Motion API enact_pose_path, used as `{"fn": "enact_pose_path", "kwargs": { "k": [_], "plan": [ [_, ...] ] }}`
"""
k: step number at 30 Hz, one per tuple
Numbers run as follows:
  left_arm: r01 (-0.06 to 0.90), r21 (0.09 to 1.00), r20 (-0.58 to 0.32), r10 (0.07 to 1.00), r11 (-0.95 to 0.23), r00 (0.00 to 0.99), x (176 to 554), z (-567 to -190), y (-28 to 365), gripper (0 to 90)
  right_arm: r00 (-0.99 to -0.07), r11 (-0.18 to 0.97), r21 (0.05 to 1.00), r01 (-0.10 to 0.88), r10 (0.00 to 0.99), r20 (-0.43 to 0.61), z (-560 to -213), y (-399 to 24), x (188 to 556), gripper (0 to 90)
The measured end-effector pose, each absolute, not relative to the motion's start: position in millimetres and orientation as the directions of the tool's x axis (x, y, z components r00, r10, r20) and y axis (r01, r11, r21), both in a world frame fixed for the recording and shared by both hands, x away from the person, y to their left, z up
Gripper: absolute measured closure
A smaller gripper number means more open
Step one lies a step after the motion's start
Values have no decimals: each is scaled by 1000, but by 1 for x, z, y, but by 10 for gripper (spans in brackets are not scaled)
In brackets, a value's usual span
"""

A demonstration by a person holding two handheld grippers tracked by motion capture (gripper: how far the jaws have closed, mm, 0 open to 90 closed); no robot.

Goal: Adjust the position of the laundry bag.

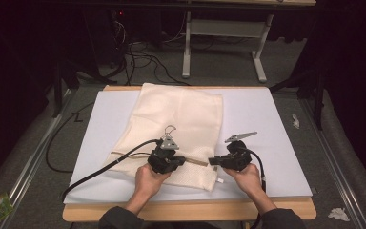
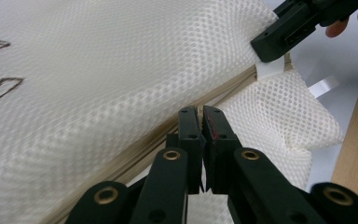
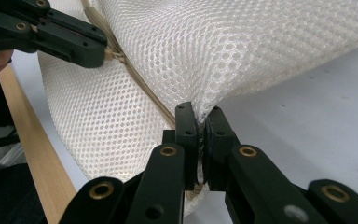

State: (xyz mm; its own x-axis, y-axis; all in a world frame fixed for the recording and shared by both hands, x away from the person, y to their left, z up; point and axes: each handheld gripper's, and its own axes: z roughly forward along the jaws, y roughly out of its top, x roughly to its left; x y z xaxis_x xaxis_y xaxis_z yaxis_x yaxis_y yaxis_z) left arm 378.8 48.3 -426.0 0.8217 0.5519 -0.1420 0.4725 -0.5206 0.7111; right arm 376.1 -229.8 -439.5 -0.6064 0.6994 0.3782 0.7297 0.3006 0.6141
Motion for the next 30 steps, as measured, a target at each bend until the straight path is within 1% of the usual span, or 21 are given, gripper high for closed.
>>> {"fn": "enact_pose_path", "kwargs": {
  "k": [4, 8, 11, 14, 19, 23, 26, 30],
  "plan": [
    [479, 717, -152, 557, -507, 817, 379, -424, 52, 874, -598, 289, 617, 732, 707, 378, -438, -237, 376, 879],
    [483, 717, -156, 560, -503, 814, 380, -425, 53, 874, -605, 303, 620, 724, 711, 359, -438, -237, 376, 879],
    [482, 719, -158, 557, -501, 815, 379, -425, 53, 874, -601, 295, 619, 728, 709, 369, -437, -239, 375, 878],
    [475, 716, -129, 573, -511, 809, 380, -423, 57, 874, -596, 300, 619, 726, 723, 348, -437, -239, 375, 879],
    [474, 721, -125, 578, -506, 807, 379, -421, 62, 874, -578, 280, 617, 736, 734, 357, -437, -249, 375, 878],
    [473, 730, -132, 578, -493, 805, 380, -421, 63, 873, -581, 282, 623, 730, 736, 347, -436, -250, 374, 877],
    [467, 740, -128, 580, -484, 804, 379, -420, 64, 872, -576, 262, 629, 732, 732, 365, -435, -253, 374, 876],
    [470, 745, -129, 589, -473, 797, 381, -417, 69, 872, -574, 252, 643, 723, 737, 357, -433, -259, 373, 876]
  ]
}}
